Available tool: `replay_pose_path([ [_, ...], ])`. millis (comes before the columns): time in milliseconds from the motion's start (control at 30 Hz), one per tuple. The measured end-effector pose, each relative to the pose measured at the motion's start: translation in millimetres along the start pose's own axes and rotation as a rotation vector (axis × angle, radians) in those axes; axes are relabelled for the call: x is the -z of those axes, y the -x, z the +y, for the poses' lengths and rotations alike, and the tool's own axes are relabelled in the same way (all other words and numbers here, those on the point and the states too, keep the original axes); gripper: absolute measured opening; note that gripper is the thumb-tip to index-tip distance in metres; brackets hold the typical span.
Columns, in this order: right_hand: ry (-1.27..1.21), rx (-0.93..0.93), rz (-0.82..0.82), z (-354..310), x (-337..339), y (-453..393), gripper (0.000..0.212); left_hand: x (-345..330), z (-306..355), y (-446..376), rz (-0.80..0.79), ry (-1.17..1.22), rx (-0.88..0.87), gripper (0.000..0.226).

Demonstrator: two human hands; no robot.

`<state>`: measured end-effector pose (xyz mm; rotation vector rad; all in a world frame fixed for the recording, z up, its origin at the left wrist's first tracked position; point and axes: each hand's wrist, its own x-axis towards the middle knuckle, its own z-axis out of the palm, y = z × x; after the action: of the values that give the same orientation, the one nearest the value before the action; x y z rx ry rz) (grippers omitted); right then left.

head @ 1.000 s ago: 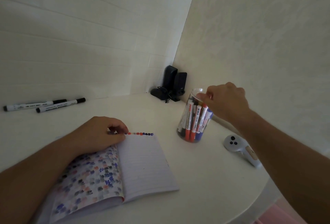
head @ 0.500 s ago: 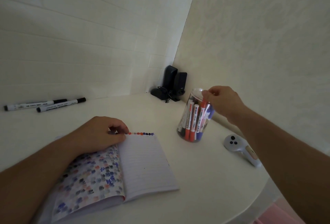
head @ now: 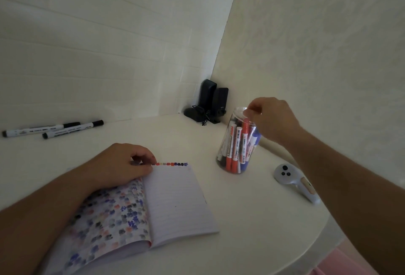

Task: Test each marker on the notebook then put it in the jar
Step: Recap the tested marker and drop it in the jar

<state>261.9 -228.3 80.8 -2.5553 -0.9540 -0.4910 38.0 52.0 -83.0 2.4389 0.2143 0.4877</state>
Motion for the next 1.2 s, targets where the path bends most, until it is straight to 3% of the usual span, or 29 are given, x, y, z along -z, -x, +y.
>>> replay_pose_path([
  [167, 0.202, -0.025, -0.067, -0.6, -7.8, 15.7, 0.056, -0.5, 0.2, 0.6, 0.000, 0.004, 0.003, 0.017],
  [400, 0.106, -0.101, -0.133, 4.6, -17.0, 12.1, 0.055, -0.6, 2.5, 1.7, 0.002, 0.036, 0.014, 0.018],
  [533, 0.071, -0.053, 0.115, 4.7, -26.6, 16.8, 0.042, -0.2, 1.8, 1.5, 0.006, 0.042, 0.025, 0.017],
  [633, -0.052, 0.273, 0.390, -17.8, -43.5, 35.7, 0.015, -1.0, 3.0, 2.3, -0.002, 0.002, 0.017, 0.018],
  [700, -0.153, 0.434, 0.285, -45.9, -66.1, 49.7, 0.014, -1.3, 4.2, 1.8, -0.002, -0.012, 0.017, 0.019],
  [767, -0.208, 0.457, 0.034, -72.5, -96.7, 56.9, 0.018, 0.2, 3.6, 1.6, 0.004, -0.010, 0.035, 0.018],
  [867, -0.281, 0.476, -0.156, -103.2, -138.5, 56.4, 0.018, 5.3, 0.8, 0.2, 0.043, -0.053, 0.059, 0.016],
  [933, -0.345, 0.483, -0.259, -121.2, -154.9, 53.1, 0.024, 15.2, -8.3, -3.2, 0.144, -0.140, 0.115, 0.015],
  [1033, -0.328, 0.519, -0.429, -137.9, -169.7, 50.1, 0.048, 40.2, -37.9, -7.7, 0.381, -0.338, 0.291, 0.021],
  [1100, -0.271, 0.577, -0.467, -140.3, -177.8, 52.6, 0.057, 57.0, -57.0, -5.2, 0.497, -0.451, 0.433, 0.034],
  [1200, -0.260, 0.606, -0.388, -138.6, -185.5, 55.0, 0.058, 62.2, -73.9, -3.4, 0.449, -0.545, 0.633, 0.046],
])
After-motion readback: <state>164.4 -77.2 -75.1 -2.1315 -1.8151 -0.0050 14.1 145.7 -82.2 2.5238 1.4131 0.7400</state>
